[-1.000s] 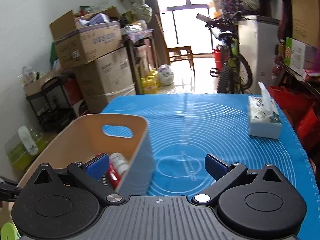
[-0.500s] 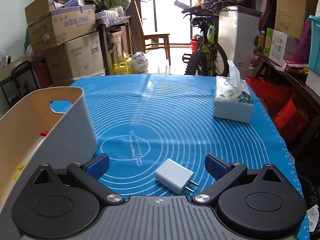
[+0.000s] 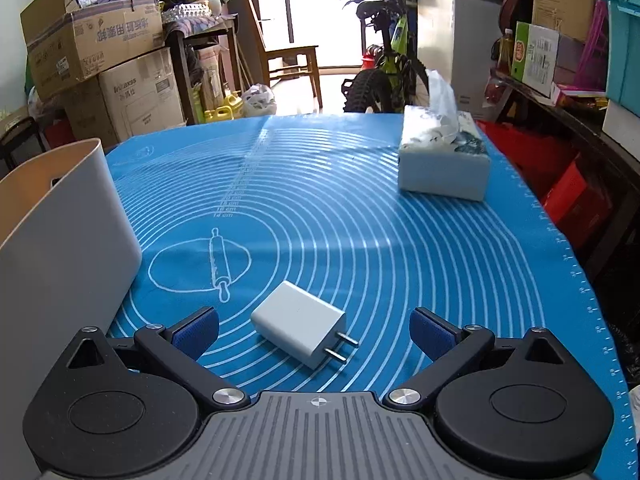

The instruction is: Organize rigid objects

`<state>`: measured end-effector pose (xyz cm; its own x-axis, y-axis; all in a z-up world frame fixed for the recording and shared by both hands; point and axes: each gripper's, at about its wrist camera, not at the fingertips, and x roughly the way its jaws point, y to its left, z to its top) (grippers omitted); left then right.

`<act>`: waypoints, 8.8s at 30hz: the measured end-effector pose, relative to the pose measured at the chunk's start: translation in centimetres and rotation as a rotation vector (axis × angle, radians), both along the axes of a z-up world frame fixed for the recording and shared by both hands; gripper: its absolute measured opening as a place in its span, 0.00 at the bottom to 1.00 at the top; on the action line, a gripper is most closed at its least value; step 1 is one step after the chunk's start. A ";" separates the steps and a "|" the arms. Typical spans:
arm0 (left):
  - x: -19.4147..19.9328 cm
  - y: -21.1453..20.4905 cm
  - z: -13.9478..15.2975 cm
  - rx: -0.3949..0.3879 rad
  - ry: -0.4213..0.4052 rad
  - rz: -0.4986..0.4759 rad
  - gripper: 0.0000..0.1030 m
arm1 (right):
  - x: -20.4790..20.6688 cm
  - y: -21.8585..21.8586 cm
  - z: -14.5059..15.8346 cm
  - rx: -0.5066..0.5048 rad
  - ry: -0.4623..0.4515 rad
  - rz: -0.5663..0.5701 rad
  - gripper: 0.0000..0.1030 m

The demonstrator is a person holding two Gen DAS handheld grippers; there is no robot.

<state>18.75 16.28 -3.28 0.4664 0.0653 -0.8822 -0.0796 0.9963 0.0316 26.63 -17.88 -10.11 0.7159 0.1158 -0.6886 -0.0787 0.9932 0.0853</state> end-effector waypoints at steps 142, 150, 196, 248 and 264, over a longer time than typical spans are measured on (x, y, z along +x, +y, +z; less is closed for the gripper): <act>-18.6 -14.9 7.9 0.086 -0.306 -0.068 0.74 | -26.9 1.0 15.1 0.050 -0.099 0.100 0.97; -20.4 -16.1 6.1 0.068 -0.319 -0.092 0.74 | -29.2 0.9 14.4 0.031 -0.148 0.096 0.97; -21.1 -17.6 3.4 0.048 -0.298 -0.124 0.74 | -29.9 0.7 10.6 0.041 -0.095 0.009 0.97; -21.2 -17.6 3.4 0.050 -0.307 -0.123 0.74 | -30.1 0.5 10.6 0.029 -0.085 0.000 0.97; -21.3 -17.5 3.3 0.049 -0.308 -0.123 0.74 | -30.1 0.5 10.6 0.028 -0.084 0.000 0.97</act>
<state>-2.50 -1.25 0.06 0.7175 0.0308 -0.6959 0.0277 0.9970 0.0727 -3.43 -17.40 0.50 0.7710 0.1346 -0.6224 -0.0872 0.9905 0.1062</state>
